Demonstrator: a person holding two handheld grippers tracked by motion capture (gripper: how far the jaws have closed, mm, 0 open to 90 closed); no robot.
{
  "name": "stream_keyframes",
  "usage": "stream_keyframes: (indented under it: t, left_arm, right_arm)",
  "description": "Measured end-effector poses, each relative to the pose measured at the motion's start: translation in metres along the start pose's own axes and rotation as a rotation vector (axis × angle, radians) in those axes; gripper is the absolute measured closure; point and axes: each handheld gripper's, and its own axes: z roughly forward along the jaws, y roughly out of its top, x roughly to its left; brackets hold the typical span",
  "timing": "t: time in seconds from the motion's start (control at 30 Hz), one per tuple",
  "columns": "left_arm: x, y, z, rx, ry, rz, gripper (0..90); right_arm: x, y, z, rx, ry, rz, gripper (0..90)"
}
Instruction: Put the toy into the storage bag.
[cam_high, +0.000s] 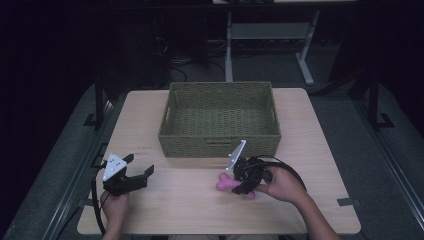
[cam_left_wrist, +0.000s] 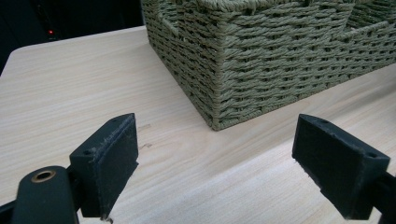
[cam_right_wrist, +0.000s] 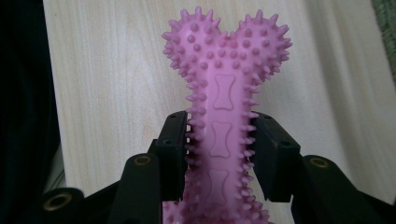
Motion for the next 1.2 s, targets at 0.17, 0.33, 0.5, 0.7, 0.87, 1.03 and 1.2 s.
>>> stream_keyframes:
  t: [0.17,0.33,0.5,0.7,0.87,1.03,1.2]
  left_arm:
    - [0.000,0.000,0.000,-0.001,0.000,0.000,13.9]
    - [0.000,0.000,0.000,-0.001,0.001,0.000,13.9]
    - [0.000,0.000,0.000,-0.001,0.002,0.000,13.8]
    - [0.000,0.000,0.000,-0.001,0.003,0.000,13.9]
    - [0.000,0.000,-0.001,-0.002,0.003,-0.002,13.9]
    - [0.000,0.000,-0.001,-0.003,0.003,-0.001,13.8]
    - [0.001,0.000,0.000,-0.003,0.003,-0.003,13.9]
  right_arm:
    - [-0.004,0.000,-0.011,-0.009,-0.006,0.006,58.1]
    - [-0.007,0.001,-0.017,-0.016,-0.004,0.009,58.1]
    - [-0.013,0.002,-0.024,-0.022,0.005,0.014,58.1]
    - [-0.016,0.005,-0.031,-0.027,0.005,0.009,58.1]
    - [-0.019,0.006,-0.035,-0.027,0.005,0.011,58.2]
    - [-0.021,0.007,-0.039,-0.026,0.006,0.012,58.2]
    - [-0.023,0.010,-0.046,-0.032,0.001,0.006,58.2]
